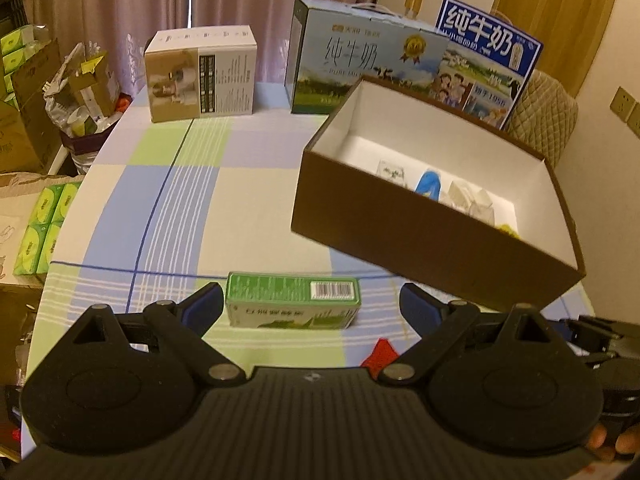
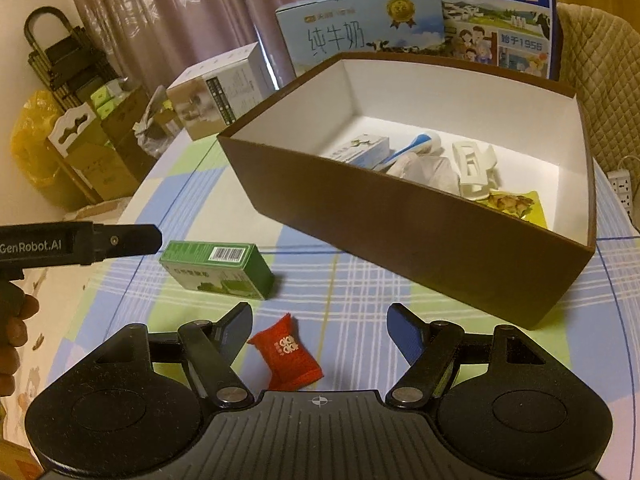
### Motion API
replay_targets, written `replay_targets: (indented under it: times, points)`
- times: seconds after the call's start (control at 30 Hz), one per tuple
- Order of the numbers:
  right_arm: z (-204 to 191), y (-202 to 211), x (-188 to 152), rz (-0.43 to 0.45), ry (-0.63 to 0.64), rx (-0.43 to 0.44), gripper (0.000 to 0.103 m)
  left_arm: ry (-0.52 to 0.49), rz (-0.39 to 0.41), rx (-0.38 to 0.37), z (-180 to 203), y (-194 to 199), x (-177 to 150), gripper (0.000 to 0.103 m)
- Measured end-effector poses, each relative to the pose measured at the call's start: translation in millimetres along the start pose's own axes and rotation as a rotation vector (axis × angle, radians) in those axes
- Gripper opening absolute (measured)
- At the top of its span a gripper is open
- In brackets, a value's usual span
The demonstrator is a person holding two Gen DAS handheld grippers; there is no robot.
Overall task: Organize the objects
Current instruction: 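Grasp the red candy packet with the right tool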
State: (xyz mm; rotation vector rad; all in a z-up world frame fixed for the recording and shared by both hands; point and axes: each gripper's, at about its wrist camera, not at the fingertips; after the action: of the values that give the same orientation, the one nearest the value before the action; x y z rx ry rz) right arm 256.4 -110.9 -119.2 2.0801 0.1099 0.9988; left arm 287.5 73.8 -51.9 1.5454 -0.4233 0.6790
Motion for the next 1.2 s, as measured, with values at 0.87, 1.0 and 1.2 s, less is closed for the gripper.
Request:
replay_targets:
  times: [0.87, 1.0, 1.2]
  points:
    - [-17, -64, -19, -0.136, 0.105, 0.012, 0.065, -0.084, -0.098, 0.098, -9, -30, -16, 0.093]
    - [-17, -77, -21, -0.165, 0.124, 0.005, 0.059, -0.088, -0.115, 0.102, -11, -37, -18, 0.093]
    - [-20, -91, -25, -0.194, 0.166, -0.009, 0.054, -0.106, -0.127, 0.117, -13, -46, -20, 0.093]
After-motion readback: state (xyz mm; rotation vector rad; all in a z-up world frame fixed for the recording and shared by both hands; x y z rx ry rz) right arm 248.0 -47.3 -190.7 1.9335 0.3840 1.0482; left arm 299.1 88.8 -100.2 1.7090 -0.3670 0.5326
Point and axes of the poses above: each gripper's, at about its wrist camera, not at the fingertips, and y roughly against the way its jaws point, z to its right, x to its top, and after that the axes turned 9 degrees about x, right-handed
